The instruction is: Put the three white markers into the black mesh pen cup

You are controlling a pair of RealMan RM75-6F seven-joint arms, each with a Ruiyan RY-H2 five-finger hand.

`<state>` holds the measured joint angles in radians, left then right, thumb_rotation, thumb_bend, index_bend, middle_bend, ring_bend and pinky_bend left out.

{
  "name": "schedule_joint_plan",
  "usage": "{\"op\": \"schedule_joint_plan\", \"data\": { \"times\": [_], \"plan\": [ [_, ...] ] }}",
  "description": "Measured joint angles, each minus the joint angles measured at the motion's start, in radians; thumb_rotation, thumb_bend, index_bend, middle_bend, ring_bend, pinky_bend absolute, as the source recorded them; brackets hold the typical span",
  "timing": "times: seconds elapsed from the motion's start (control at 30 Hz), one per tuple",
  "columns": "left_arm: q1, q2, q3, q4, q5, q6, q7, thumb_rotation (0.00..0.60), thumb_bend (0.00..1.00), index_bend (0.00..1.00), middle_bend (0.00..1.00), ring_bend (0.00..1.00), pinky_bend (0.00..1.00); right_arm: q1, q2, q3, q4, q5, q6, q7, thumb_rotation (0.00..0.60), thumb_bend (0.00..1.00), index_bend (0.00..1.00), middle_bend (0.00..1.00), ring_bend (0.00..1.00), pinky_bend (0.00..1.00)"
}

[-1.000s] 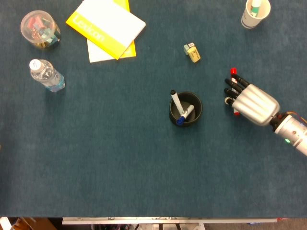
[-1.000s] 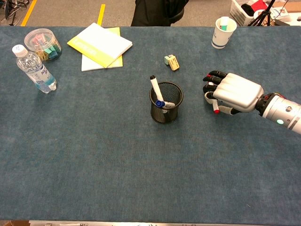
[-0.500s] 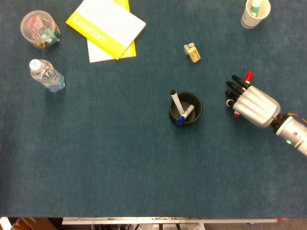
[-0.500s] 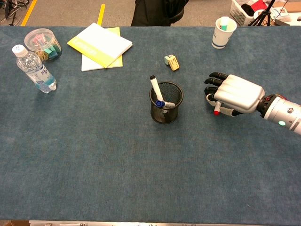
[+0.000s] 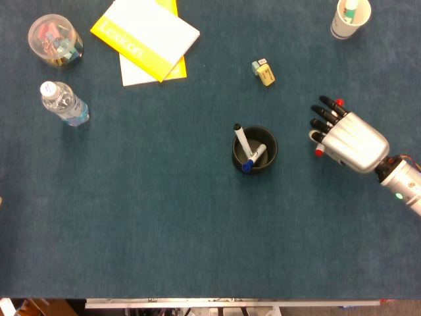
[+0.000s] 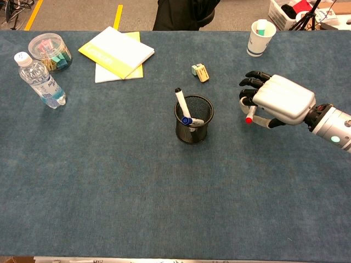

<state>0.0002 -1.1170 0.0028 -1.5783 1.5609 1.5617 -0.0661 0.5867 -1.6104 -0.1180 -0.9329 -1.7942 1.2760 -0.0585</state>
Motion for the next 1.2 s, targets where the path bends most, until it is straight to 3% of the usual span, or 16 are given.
{"op": "schedule_joint_plan", "data": {
  "times": [0.4, 0.63, 0.87, 1.2],
  "plan": [
    [-0.004, 0.008, -0.001, -0.018, 0.007, 0.001, 0.011, 0.600, 0.15, 0.20, 0.18, 0.17, 0.13, 0.002, 0.148, 0.080, -0.439, 0.055, 0.058, 0.136, 0.600, 0.38, 0.67, 0.43, 0.18, 0.13],
    [-0.002, 0.014, -0.001, -0.021, 0.005, 0.004, 0.010, 0.600, 0.15, 0.20, 0.18, 0.17, 0.13, 0.010, 0.214, 0.111, -0.656, 0.097, 0.040, 0.300, 0.600, 0.38, 0.67, 0.43, 0.18, 0.13],
    [-0.004, 0.014, 0.001, -0.020, 0.006, -0.001, 0.007, 0.600, 0.15, 0.20, 0.18, 0.17, 0.13, 0.013, 0.195, 0.126, -0.711, 0.147, -0.003, 0.448, 0.600, 0.38, 0.67, 0.43, 0.18, 0.13],
    [-0.005, 0.011, 0.002, -0.015, 0.000, -0.008, 0.006, 0.600, 0.15, 0.20, 0.18, 0.17, 0.13, 0.016, 0.097, 0.134, -0.621, 0.186, -0.056, 0.543, 0.600, 0.39, 0.67, 0.43, 0.18, 0.12]
  ]
}}
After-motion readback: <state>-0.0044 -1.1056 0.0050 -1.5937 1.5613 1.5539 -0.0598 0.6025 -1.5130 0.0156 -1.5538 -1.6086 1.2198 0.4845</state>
